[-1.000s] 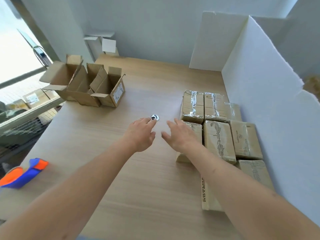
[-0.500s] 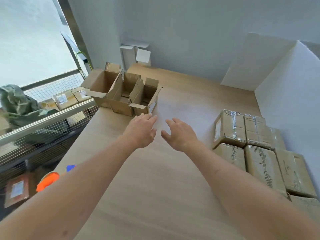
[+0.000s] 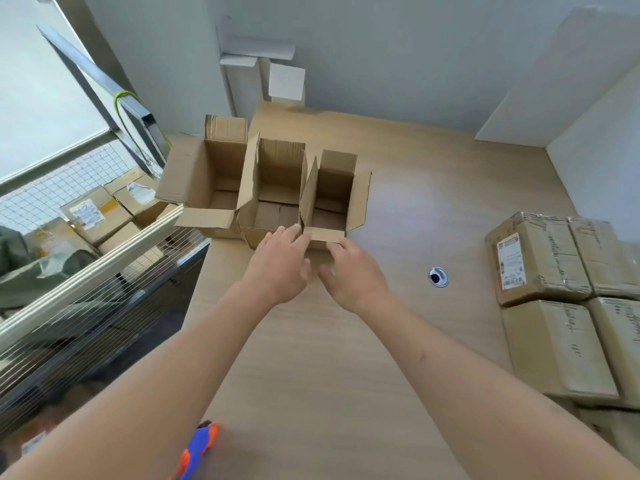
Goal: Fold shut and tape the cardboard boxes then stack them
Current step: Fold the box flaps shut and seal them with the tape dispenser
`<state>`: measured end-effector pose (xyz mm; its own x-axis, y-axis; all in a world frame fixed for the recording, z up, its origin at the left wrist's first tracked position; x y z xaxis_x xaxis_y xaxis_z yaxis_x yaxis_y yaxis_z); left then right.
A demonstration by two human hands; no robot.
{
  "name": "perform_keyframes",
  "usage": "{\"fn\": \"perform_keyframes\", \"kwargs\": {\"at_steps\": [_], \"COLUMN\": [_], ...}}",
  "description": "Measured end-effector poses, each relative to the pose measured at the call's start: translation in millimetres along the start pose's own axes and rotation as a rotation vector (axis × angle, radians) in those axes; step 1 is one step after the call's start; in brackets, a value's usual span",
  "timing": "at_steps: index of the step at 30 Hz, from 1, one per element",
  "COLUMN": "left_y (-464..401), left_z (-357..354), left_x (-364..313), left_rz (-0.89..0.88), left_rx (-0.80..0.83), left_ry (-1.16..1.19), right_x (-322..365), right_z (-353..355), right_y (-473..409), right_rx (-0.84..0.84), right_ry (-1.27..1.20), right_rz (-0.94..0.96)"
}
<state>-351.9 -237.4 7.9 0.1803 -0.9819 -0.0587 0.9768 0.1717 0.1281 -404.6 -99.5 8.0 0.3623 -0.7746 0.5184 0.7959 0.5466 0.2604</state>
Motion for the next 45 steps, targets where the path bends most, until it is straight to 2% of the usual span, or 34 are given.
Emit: {"fn": "perform_keyframes", "kwargs": {"at_steps": [5,9,12,16,22,32,45], "left_y": [-18.6,-22.1,-20.0,-14.8,10.2,91.6,217.4], "left_z": [-21.8,-36.2,-40.0,-37.3,-27.1,-34.7,-38.7], "left_x": [30.6,46.1,50.7,52.0,41.3,2.9,-52.0], "left_rz": [0.013,0.003,-0.03,-0.062,-0.078,-0.009,0.109], "left_rx": [0.027,0.035,0.028,0.007,-0.054,0.031,0.047], "left_ry": [0.032,0.047,0.054,0.038,0.095,0.147,0.178], "right_x": [11.5,9.3,5.4,6.3,0.7,-10.6,-38.1], "right_z": [-12.0,-36.3,-49.4,-53.6,-54.6,-71.4,-95.1], "right_y": [-45.8,-70.7,-73.6,-61.6,-18.4,92.7,251.7], "right_rx": [-0.055,-0.01,-0.083,-0.146,-0.123,0.0,0.237], "right_ry": [0.005,0.141,0.229,0.207,0.14,0.045,0.044], "right_rz": [-0.01,-0.047,-0.069,-0.079,-0.119,-0.091,0.126]}}
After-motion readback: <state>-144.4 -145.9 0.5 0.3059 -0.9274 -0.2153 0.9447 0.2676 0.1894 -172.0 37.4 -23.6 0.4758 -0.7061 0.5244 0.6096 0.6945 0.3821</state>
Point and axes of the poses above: each hand's wrist, its own y-axis away from the middle knuckle, its own z-axis out of the back of the hand, x = y × z, the point moved 4 cm from there along -y, towards the middle knuckle, and after that the axes turned 14 degrees about -y, right-handed, at the moved point
